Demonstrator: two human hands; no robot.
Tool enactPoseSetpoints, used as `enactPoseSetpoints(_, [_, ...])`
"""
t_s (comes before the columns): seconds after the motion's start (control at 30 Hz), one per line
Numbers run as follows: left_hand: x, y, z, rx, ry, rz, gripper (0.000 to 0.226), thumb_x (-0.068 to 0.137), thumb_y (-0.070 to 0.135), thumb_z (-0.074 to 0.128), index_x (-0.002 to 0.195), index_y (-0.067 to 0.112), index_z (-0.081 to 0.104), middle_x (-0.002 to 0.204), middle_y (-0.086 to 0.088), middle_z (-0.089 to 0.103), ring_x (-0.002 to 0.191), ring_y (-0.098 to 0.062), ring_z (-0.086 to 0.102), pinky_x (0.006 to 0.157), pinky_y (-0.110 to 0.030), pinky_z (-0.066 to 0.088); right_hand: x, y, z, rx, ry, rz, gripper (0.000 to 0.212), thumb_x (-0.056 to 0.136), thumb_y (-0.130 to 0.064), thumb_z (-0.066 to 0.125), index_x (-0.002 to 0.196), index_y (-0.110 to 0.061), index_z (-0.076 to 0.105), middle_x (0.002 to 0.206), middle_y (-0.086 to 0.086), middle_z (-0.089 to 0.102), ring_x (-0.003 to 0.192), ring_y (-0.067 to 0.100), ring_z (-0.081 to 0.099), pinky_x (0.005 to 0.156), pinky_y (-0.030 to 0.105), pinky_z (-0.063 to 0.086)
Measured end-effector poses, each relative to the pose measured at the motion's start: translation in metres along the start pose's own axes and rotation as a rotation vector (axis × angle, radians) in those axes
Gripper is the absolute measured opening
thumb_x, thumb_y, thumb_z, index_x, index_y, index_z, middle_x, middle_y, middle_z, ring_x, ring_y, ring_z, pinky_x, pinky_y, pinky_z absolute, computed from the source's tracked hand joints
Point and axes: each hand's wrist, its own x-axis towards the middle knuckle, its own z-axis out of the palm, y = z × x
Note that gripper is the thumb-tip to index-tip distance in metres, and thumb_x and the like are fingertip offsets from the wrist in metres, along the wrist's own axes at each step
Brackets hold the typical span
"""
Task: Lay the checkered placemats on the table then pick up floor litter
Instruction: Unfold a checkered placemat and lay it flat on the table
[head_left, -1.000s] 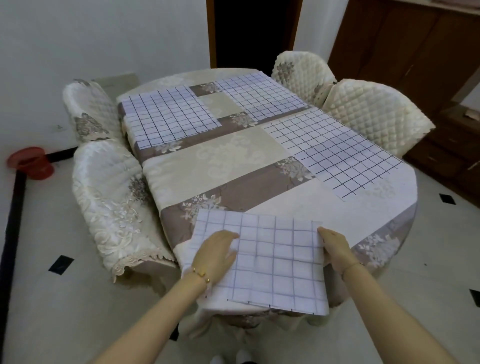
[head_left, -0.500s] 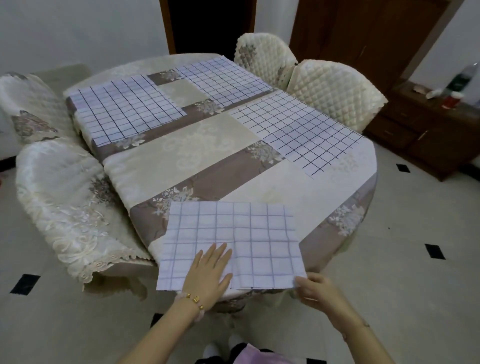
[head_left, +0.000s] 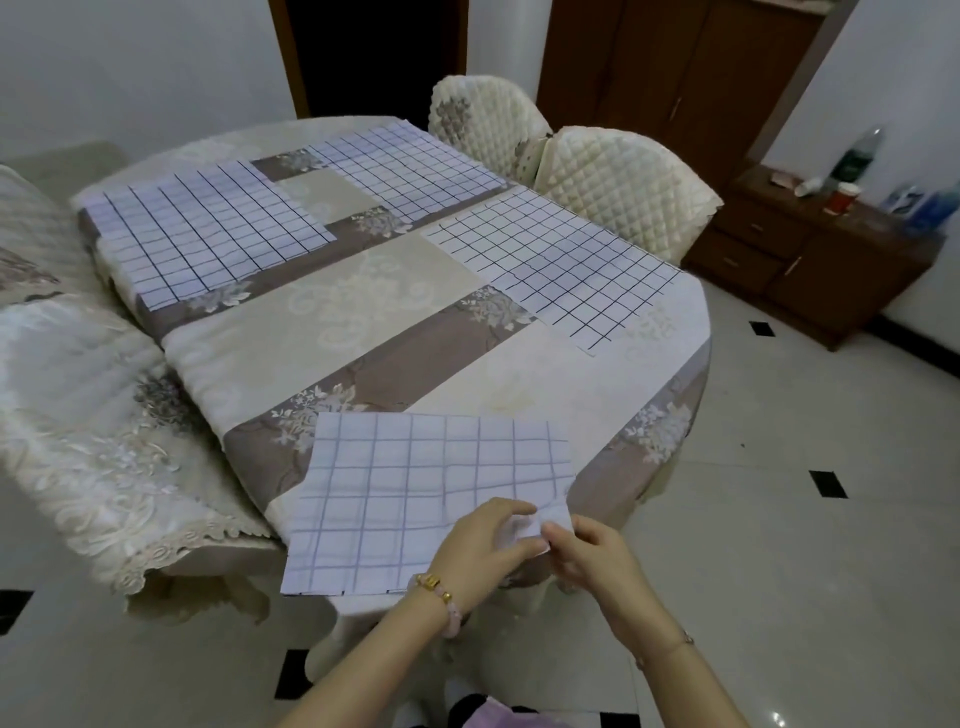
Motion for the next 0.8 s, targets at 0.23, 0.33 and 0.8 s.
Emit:
enactPoseSetpoints(0.23, [0.002,0.001,-0.026,-0.182,0.171,0.005,0.019,0.087,0.019,0.060,0.067,0.020,0.062,0.067,0.006,0.063,0.064,-0.003,0.054,0.063,-0.017,0.041,0.001,-0.008,-0.007,0.030,-0.003,-0.016,0.031,0.103,-0.015,0.063,0.109,0.015,0.070,0.096,0.015,0.074,0.091,0.025,0.068,0.075,0.025,0.059])
enactPoseSetpoints(0.33, [0.005,0.003,-0.059,-0.229,0.344,0.025,0.021,0.089,0.016,0.057,0.068,0.017,0.059,0.066,0.005,0.057,0.061,-0.005,0.047,0.060,-0.019,0.038,0.004,-0.016,-0.017,0.112,0.063,-0.046,0.032,0.093,-0.024,0.077,0.106,0.005,0.074,0.102,0.021,0.082,0.080,0.023,0.076,0.065,0.021,0.065])
enactPoseSetpoints(0.8, [-0.005,0.060,-0.245,-0.204,0.926,0.218,0.031,0.092,0.023,0.054,0.066,0.009,0.043,0.066,-0.005,0.031,0.063,-0.015,0.029,0.060,-0.030,0.024,0.038,-0.171,-0.027,0.142,0.082,-0.415,0.026,0.082,-0.046,0.084,0.090,-0.023,0.074,0.082,-0.010,0.079,0.079,0.008,0.073,0.060,0.016,0.060])
